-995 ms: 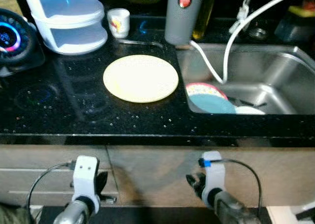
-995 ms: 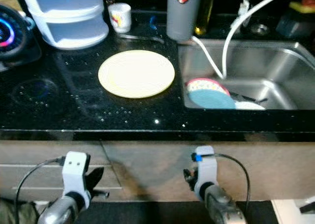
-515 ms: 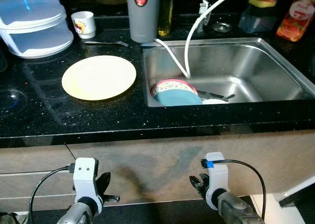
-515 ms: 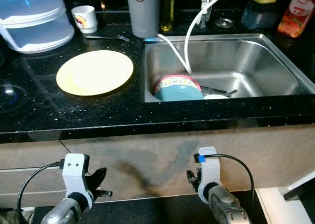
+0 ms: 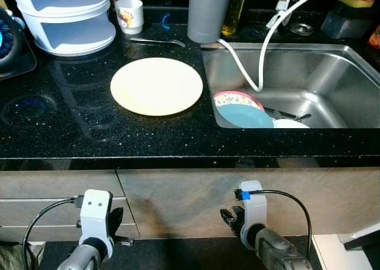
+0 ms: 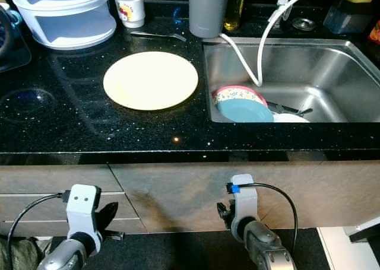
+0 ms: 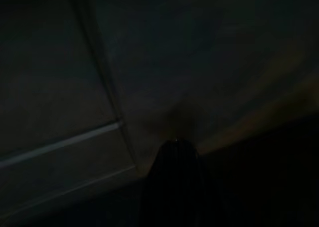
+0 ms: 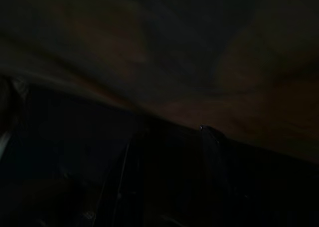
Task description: Kitchen organization
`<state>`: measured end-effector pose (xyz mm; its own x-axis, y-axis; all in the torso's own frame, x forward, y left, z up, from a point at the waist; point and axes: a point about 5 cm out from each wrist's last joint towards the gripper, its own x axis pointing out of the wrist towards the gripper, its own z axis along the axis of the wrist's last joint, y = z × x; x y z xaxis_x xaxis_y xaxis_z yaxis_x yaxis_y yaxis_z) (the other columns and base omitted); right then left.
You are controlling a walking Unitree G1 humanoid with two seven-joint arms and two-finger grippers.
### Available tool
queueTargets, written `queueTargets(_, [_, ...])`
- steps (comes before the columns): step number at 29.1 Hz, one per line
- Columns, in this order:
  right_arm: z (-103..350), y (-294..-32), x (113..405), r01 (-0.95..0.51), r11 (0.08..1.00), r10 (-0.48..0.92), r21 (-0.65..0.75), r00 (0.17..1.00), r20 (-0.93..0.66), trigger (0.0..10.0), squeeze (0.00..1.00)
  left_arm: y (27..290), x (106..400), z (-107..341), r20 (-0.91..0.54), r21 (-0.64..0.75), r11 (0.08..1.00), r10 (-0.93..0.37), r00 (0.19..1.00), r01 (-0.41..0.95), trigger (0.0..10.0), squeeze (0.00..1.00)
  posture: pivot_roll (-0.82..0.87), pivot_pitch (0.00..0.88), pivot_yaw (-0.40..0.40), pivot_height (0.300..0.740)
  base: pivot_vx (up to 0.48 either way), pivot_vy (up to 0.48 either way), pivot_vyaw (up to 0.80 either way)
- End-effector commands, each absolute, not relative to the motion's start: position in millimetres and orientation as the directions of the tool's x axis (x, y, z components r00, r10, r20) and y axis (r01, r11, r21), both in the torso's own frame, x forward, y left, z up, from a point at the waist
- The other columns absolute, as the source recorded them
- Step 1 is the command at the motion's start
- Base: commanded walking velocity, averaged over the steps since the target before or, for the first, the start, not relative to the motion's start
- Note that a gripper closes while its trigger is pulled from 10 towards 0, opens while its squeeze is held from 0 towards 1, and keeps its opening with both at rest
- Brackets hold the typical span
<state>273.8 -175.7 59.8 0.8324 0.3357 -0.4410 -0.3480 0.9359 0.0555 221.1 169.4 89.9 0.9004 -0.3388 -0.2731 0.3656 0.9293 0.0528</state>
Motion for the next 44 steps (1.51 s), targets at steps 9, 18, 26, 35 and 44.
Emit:
queueTargets(9, [140.0, -153.1, 259.4, -0.781, 0.552, 0.834, 0.293, 0.524, -0.173, 10.0, 0.0, 120.0, 168.7, 152.5, -0.047, -0.344, 0.536, -0.83, 0.556, 0.771, 10.0, 0.0, -0.01, 0.196, -0.001, 0.74, 0.0, 0.0, 0.0])
queueTargets(18, [218.3, -140.2, 278.4, -0.877, 0.374, 0.871, 0.303, 0.444, 0.21, 10.0, 0.0, 123.2, 193.5, 216.7, 0.289, -0.326, 0.402, -0.819, 0.495, 0.856, 10.0, 0.0, 0.0, 0.177, -0.01, 0.74, 0.0, 0.0, 0.0])
queueTargets(26, [255.0, -146.9, 333.0, -0.656, 0.715, 0.597, 0.244, 0.753, 0.276, 10.0, 0.0, 153.2, 278.9, 271.7, 0.308, -0.112, 0.855, -0.455, 0.836, 0.507, 10.0, 0.0, 0.01, 0.181, -0.016, 0.74, 0.0, 0.0, 0.0])
queueTargets(35, [283.2, -136.7, 380.4, -0.447, 0.88, 0.403, 0.159, 0.881, 0.246, 10.0, 0.0, 188.8, 354.5, 294.9, 0.206, -0.141, 0.968, -0.176, 0.963, 0.207, 10.0, 1.0, 0.01, 0.181, -0.001, 0.74, 0.0, 0.0, 0.0])
queueTargets(44, [292.4, -119.0, 395.5, -0.45, 0.884, 0.405, 0.128, 0.872, 0.276, 10.0, 0.0, 218.0, 386.6, 279.4, 0.082, -0.382, 0.923, -0.02, 0.996, 0.05, 10.0, 1.0, 0.01, 0.181, 0.003, 0.74, 0.0, 0.0, 0.0])
